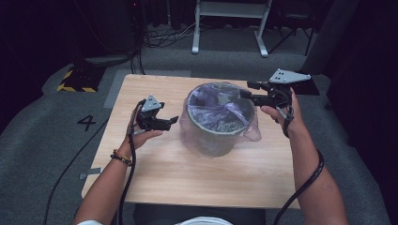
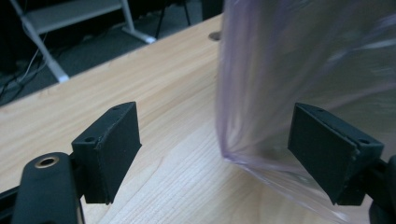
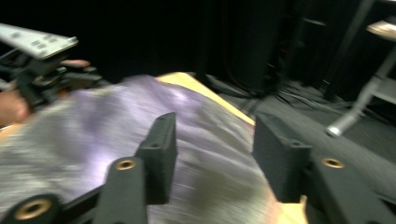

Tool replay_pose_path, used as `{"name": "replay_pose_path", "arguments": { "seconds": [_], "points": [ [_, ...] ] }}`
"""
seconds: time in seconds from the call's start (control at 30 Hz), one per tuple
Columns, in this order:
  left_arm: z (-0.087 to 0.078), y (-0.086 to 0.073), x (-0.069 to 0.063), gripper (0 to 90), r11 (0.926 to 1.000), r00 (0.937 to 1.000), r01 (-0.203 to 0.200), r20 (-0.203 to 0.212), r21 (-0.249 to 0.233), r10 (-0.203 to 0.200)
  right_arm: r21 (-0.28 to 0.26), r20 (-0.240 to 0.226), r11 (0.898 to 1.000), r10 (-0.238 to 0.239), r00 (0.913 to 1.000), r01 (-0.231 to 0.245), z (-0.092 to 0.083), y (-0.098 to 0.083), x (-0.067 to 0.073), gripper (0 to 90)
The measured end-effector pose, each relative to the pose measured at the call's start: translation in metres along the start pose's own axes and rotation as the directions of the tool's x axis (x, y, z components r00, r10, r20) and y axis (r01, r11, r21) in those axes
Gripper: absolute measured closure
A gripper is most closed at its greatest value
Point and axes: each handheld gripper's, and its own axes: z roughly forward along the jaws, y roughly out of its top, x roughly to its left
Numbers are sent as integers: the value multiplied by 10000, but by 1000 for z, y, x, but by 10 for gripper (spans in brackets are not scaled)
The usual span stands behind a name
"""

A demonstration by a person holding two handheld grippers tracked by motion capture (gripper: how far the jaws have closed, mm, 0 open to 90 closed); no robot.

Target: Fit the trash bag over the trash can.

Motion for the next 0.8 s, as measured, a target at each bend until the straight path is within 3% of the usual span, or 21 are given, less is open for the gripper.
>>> {"name": "replay_pose_path", "arguments": {
  "seconds": [0.1, 0.23, 0.27, 0.33, 0.4, 0.43, 0.47, 0.57, 0.67, 0.8],
  "points": [
    [-13, -2, -9, 159, 9996, 9991, -293, 298, 9, 292, 31, -452, 9988, -495, 9978, 497, 2, 8, 18, 405],
    [-24, -17, -25, 208, 9939, 9917, -961, 908, 547, 909, 235, -819, 9938, -1063, 9910, 1085, 7, 14, 37, 417],
    [-24, -22, -29, 262, 9927, 9904, -1012, 1009, 654, 943, 272, -976, 9921, -1195, 9880, 1227, 8, 15, 40, 441],
    [-21, -31, -35, 266, 9915, 9894, -906, 1218, 930, 789, 311, -1165, 9878, -1478, 9821, 1524, 10, 16, 46, 482],
    [-19, -39, -38, 279, 9948, 9871, -544, 1550, 859, 406, 348, -1449, 9838, -1690, 9749, 1757, 12, 18, 52, 546],
    [-17, -42, -40, 289, 9938, 9871, -598, 1535, 932, 450, 428, -1427, 9813, -1799, 9733, 1877, 15, 19, 54, 575],
    [-17, -45, -43, 299, 9922, 9889, -732, 1367, 1006, 590, 567, -1445, 9797, -1828, 9725, 1925, 18, 19, 56, 611],
    [-18, -52, -46, 308, 9901, 9863, -798, 1528, 1156, 617, 1337, -1453, 9705, -1811, 9727, 2007, 30, 18, 57, 650],
    [-21, -59, -49, 268, 9843, 9859, -945, 1514, 1491, 717, 2180, -1439, 9618, -1363, 9802, 1657, 42, 13, 53, 654],
    [-25, -74, -51, 245, 9732, 9861, -1037, 1493, 2052, 736, 2886, -1276, 9508, -786, 9887, 1128, 51, 7, 45, 658]
  ]
}}
